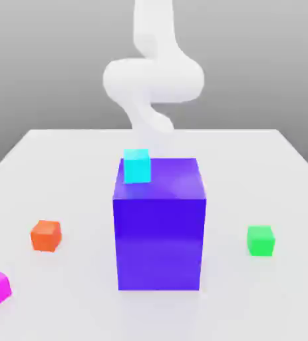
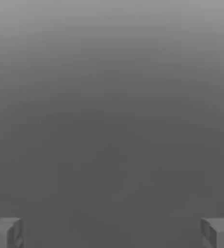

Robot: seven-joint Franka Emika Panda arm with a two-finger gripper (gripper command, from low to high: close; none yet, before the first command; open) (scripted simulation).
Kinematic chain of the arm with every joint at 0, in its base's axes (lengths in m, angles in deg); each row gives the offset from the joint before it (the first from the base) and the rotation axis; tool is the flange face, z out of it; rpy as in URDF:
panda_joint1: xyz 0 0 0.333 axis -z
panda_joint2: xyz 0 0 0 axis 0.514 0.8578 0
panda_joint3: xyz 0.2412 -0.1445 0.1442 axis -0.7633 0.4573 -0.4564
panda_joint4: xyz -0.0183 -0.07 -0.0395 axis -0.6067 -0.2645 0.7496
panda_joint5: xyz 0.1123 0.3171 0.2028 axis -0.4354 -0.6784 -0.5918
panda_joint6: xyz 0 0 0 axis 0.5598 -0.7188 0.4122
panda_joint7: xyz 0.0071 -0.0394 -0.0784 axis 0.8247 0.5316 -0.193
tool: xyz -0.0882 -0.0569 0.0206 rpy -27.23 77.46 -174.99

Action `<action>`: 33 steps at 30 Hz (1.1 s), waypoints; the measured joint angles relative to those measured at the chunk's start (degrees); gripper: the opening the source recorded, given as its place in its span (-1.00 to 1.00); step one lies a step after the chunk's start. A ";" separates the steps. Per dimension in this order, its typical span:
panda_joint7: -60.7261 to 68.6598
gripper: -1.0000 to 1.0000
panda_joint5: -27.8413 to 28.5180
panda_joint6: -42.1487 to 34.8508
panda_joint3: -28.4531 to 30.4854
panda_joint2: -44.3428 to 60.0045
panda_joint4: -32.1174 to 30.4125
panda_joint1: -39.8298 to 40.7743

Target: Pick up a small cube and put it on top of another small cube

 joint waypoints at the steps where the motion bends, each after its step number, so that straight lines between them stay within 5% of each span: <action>1: 0.52 0.00 -0.49 0.70 1.18 2.24 -0.13 0.00; 18: 11.62 0.00 -12.23 11.60 16.82 37.75 -2.06 4.59; 28: 15.91 0.00 -15.97 18.44 20.15 57.84 -3.37 12.41; 33: 20.20 0.00 -21.46 25.14 15.20 68.14 -1.49 17.72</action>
